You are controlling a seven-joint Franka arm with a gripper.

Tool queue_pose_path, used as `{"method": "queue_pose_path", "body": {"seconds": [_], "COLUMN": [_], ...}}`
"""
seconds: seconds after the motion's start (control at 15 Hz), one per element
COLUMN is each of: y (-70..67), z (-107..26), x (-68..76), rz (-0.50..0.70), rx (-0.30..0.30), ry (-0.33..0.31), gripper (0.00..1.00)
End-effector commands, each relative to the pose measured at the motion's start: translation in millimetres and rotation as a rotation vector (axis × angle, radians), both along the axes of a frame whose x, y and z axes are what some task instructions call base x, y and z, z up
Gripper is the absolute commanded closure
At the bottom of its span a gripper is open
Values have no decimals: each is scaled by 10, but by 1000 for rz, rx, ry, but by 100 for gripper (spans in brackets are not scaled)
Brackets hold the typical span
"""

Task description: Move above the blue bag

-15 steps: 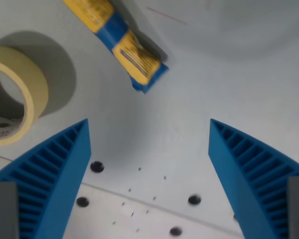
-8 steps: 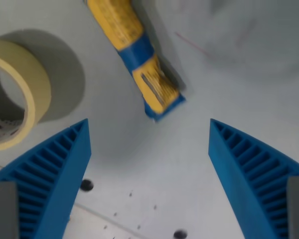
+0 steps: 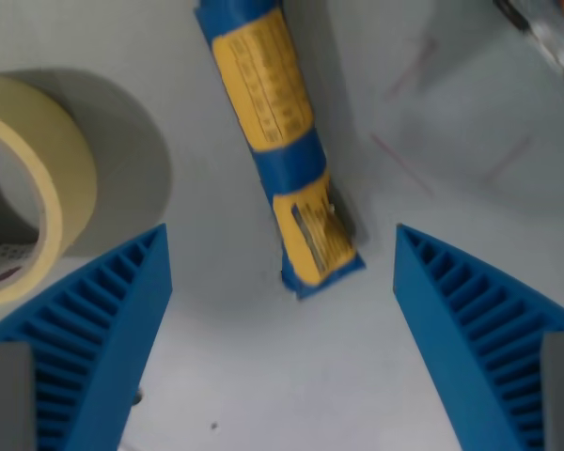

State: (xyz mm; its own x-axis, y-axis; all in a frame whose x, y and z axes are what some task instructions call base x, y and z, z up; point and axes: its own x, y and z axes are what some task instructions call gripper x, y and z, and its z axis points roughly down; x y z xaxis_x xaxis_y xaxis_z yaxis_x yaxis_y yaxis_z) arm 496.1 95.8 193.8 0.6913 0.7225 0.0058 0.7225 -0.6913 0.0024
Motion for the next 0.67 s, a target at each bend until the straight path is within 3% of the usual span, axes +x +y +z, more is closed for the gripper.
{"method": "queue_pose_path", "body": {"seconds": [0.07,0.67], "y": [61,133], "z": [-62,-207], "x": [88,184], "rz": [216,167], "rx": [48,34], "ry": [-9,-1], "gripper": [0,0]}}
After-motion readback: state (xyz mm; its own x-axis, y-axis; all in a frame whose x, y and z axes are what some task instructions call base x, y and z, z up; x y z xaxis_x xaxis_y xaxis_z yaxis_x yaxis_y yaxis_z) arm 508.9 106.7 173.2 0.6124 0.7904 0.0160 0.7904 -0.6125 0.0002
